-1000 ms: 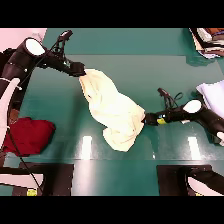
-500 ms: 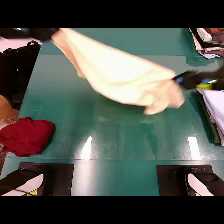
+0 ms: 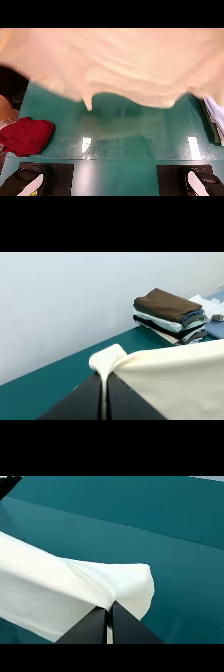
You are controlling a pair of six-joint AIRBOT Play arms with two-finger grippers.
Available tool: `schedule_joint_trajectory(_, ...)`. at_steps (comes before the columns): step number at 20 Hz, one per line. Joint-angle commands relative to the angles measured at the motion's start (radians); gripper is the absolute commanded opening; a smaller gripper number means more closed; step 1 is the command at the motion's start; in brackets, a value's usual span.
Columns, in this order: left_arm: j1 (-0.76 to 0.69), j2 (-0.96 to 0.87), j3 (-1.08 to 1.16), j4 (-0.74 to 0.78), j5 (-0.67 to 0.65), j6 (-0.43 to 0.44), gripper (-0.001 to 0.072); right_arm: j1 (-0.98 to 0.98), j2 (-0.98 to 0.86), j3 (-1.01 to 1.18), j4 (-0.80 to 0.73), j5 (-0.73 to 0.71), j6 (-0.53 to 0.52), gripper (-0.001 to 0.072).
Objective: Fold the shirts.
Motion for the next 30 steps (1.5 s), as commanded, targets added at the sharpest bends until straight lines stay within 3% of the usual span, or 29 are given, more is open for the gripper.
schedule_joint_trajectory(1, 0.001, 0.011, 0.046, 0.006, -0.062, 0.000, 0.0024, -0.042, -0.052, 0.142, -0.006, 0.157, 0.080, 0.0016)
schedule_joint_trajectory(5, 0.001, -0.037, -0.148, 0.170, -0.126, -0.021, 0.0025, 0.030, -0.231, 0.227, -0.013, 0.242, 0.162, 0.0016)
schedule_joint_trajectory(9, 0.001, -0.211, -0.442, 0.211, -0.102, -0.048, 0.0026, 0.229, -0.509, 0.226, -0.259, 0.253, 0.202, 0.0015)
schedule_joint_trajectory(14, 0.001, -0.536, -0.592, 0.232, 0.121, -0.053, 0.0026, 0.341, -0.898, 0.227, -0.265, 0.145, 0.145, 0.0016)
schedule_joint_trajectory(19, 0.001, -0.659, -0.593, 0.246, 0.301, -0.111, 0.0028, 0.338, -1.042, 0.227, -0.263, -0.012, 0.146, 0.0018)
schedule_joint_trajectory(20, 0.001, -0.658, -0.592, 0.261, 0.306, -0.129, 0.0169, 0.334, -1.047, 0.227, -0.256, -0.025, 0.146, 0.0020)
schedule_joint_trajectory(21, 0.005, -0.658, -0.587, 0.269, 0.293, -0.136, 0.0390, 0.323, -1.046, 0.227, -0.256, -0.032, 0.146, 0.0109)
schedule_joint_trajectory(22, 0.016, -0.658, -0.573, 0.268, 0.252, -0.148, 0.0455, 0.318, -1.044, 0.231, -0.249, -0.033, 0.146, 0.0338)
schedule_joint_trajectory(23, 0.033, -0.657, -0.550, 0.265, 0.187, -0.158, 0.0454, 0.301, -1.043, 0.245, -0.226, -0.010, 0.145, 0.0498)
schedule_joint_trajectory(27, 0.134, -0.566, -0.500, 0.254, -0.177, -0.130, 0.0454, 0.206, -0.983, 0.242, -0.053, 0.133, 0.071, 0.0500)
schedule_joint_trajectory(30, 0.187, -0.405, -0.681, 0.253, -0.198, -0.126, 0.0454, 0.138, -0.839, 0.084, -0.028, 0.114, 0.035, 0.0500)
